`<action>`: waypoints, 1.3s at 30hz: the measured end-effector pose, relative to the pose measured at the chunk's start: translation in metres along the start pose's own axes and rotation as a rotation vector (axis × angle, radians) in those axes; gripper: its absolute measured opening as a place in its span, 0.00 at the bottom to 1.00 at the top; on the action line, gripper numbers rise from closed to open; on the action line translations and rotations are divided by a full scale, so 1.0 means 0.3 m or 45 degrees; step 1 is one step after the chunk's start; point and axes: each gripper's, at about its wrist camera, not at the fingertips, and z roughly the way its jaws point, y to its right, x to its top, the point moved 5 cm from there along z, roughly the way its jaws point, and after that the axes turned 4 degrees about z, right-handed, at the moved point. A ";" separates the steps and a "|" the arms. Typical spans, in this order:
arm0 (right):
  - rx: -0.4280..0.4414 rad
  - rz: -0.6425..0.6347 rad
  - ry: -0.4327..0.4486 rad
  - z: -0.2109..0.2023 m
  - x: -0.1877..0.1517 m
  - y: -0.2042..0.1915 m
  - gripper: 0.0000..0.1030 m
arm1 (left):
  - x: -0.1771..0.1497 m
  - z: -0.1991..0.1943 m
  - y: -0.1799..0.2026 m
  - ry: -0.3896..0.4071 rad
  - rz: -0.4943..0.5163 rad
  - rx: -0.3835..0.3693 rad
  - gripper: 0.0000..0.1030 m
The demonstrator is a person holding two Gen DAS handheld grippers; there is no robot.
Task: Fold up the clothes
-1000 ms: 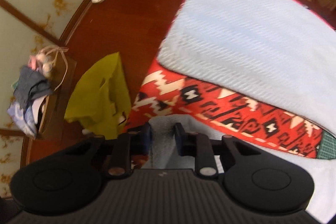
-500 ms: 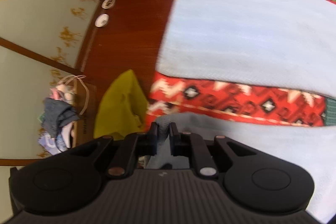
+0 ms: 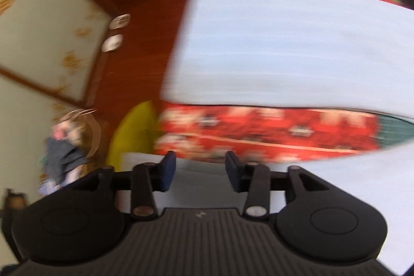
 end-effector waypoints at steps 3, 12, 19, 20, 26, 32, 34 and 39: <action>-0.152 0.114 0.044 -0.081 -0.012 0.246 0.59 | 0.012 -0.012 -0.001 0.005 -0.032 0.073 0.19; -0.488 0.393 0.190 -0.412 -0.127 0.980 0.80 | 0.108 -0.107 0.242 0.095 0.122 0.208 0.48; -0.600 0.528 0.295 -0.594 -0.260 1.456 1.00 | 0.127 -0.013 0.790 0.130 0.361 0.109 0.62; -0.605 0.543 0.308 -0.608 -0.277 1.515 1.00 | 0.121 0.011 0.875 0.129 0.384 0.094 0.62; -0.559 0.589 0.369 -0.677 -0.378 1.853 1.00 | 0.054 0.184 1.338 0.067 0.519 0.013 0.63; -0.450 0.646 0.471 -0.690 -0.445 2.116 1.00 | -0.027 0.312 1.664 -0.004 0.644 -0.007 0.62; -0.459 0.708 0.497 -0.693 -0.463 2.205 1.00 | -0.059 0.335 1.749 -0.024 0.723 -0.006 0.62; -0.462 0.882 0.554 -0.693 -0.507 2.427 0.86 | -0.130 0.394 1.925 -0.072 0.889 -0.016 0.62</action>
